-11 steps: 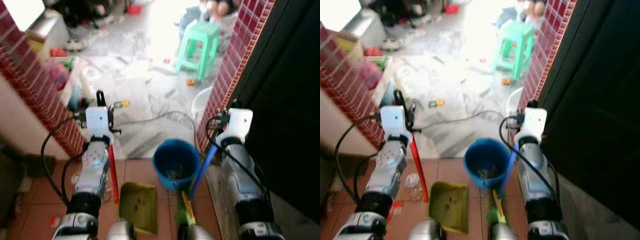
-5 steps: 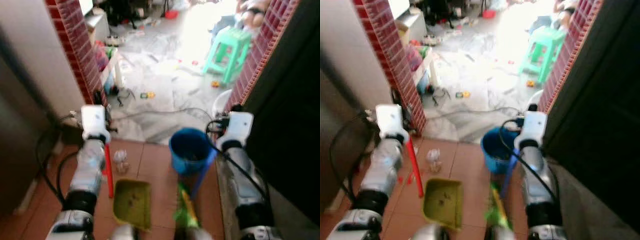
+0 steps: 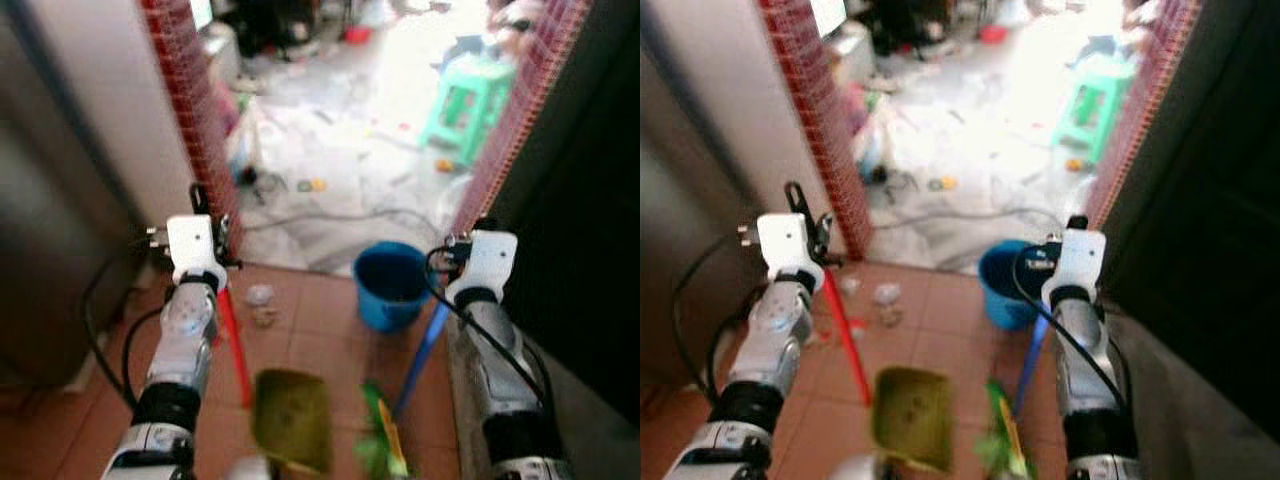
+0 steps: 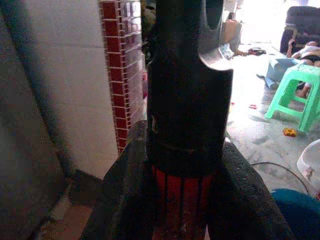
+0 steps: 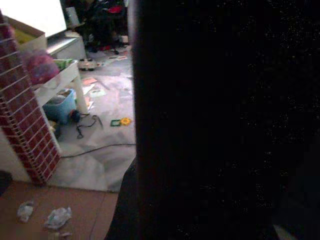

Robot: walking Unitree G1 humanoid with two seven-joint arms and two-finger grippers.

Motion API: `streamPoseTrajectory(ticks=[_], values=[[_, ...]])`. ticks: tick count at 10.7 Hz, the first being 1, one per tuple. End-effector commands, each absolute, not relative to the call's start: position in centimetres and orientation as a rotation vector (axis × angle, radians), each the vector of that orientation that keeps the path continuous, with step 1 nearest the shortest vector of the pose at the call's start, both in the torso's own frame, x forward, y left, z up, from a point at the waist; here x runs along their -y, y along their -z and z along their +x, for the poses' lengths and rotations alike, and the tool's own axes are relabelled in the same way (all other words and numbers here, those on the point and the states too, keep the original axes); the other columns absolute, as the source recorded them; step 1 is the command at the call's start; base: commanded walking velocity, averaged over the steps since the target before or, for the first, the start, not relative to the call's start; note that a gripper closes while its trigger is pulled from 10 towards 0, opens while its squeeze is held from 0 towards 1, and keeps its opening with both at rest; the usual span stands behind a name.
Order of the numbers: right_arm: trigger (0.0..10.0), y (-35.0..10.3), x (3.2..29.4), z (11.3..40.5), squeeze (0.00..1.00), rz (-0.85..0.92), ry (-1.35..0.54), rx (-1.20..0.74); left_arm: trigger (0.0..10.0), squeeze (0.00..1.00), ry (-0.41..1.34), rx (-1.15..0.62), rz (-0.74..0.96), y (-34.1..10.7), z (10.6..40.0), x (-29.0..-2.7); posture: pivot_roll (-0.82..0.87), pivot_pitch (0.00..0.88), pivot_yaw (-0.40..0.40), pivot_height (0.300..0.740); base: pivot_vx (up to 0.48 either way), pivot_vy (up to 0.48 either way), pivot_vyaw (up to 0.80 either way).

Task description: Sweep floor

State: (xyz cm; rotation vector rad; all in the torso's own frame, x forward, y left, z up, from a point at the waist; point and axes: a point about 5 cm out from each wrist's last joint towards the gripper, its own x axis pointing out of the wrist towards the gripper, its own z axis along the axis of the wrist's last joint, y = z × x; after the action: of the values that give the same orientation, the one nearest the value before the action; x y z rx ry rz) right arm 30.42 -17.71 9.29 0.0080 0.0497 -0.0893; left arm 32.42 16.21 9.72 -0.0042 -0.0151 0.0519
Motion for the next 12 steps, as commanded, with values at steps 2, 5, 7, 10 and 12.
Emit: streamPoseTrajectory(ticks=[2, 5, 7, 10, 12], values=[[10.0, -9.7, 17.0, 30.7, 0.00, 0.018, 0.069, -0.043, 10.0, 0.00, -0.046, 0.084, 0.021, -11.7, 33.2, -16.7, -0.09, 0.000, 0.032, 0.740, 0.000, 0.480, 0.00], [10.0, -9.7, 16.9, 30.7, 0.00, 0.018, 0.070, -0.041, 10.0, 0.00, -0.011, 0.069, 0.022, -11.3, 33.1, -16.2, -0.09, 0.000, 0.036, 0.740, 0.000, 0.480, -0.32], [10.0, -10.7, 17.4, 30.8, 0.00, -0.047, 0.105, 0.031, 10.0, 0.00, 0.019, 0.048, 0.020, -10.7, 32.8, -15.7, -0.08, 0.000, 0.029, 0.740, 0.000, 0.480, 0.00], [10.0, -11.0, 18.0, 31.4, 0.00, -0.110, 0.173, 0.054, 10.0, 0.00, 0.011, 0.025, 0.004, -9.7, 32.2, -15.7, -0.08, 0.000, 0.033, 0.740, 0.000, 0.320, 0.00], [10.0, -11.1, 18.2, 31.3, 0.00, -0.132, 0.190, 0.072, 10.0, 0.00, 0.039, 0.011, -0.011, -8.6, 31.2, -15.1, -0.08, 0.000, 0.015, 0.740, 0.000, 0.000, 0.00]])
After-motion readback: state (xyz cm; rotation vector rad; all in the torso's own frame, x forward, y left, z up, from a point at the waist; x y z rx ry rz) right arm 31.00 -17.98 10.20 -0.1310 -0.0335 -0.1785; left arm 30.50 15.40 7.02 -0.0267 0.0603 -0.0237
